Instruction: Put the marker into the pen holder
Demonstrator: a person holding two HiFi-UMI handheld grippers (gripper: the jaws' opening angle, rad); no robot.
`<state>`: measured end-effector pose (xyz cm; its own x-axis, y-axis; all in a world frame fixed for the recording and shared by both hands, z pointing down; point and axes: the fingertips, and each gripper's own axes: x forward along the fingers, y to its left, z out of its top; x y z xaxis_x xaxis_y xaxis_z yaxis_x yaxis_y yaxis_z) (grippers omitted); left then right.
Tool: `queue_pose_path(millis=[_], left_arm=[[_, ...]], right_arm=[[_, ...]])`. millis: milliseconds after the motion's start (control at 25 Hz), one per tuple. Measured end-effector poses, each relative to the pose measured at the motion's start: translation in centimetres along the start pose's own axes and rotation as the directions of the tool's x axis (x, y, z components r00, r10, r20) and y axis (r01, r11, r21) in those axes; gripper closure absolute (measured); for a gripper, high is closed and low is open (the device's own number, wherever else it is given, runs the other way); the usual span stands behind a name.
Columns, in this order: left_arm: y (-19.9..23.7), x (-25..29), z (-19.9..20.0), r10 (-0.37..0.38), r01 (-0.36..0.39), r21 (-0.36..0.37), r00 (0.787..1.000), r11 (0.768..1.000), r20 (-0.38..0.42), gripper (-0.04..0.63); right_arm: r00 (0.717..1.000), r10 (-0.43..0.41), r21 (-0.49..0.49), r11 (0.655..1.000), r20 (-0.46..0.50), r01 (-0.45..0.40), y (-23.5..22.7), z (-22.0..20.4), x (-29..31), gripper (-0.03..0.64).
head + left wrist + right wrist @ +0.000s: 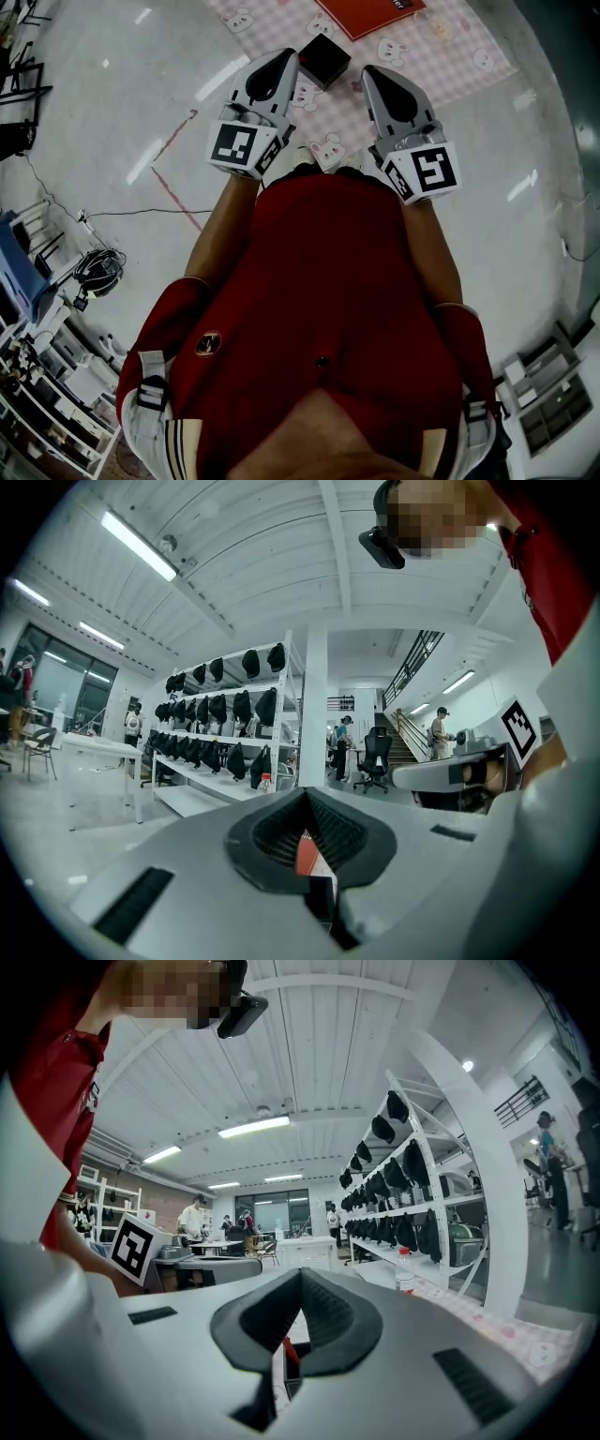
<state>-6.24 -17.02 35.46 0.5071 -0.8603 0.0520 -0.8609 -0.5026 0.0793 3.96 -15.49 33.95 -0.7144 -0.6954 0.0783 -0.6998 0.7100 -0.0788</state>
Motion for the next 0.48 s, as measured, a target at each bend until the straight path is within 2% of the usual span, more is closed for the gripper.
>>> queue_pose_path(millis=[480], left_arm=[[0.57, 0.14, -0.42, 0.000, 0.000, 0.000, 1.000, 1.000, -0.018, 0.589]], right_arm=[[1.000, -0.009, 0.000, 1.000, -0.005, 0.009, 0.02, 0.34, 0.16, 0.618]])
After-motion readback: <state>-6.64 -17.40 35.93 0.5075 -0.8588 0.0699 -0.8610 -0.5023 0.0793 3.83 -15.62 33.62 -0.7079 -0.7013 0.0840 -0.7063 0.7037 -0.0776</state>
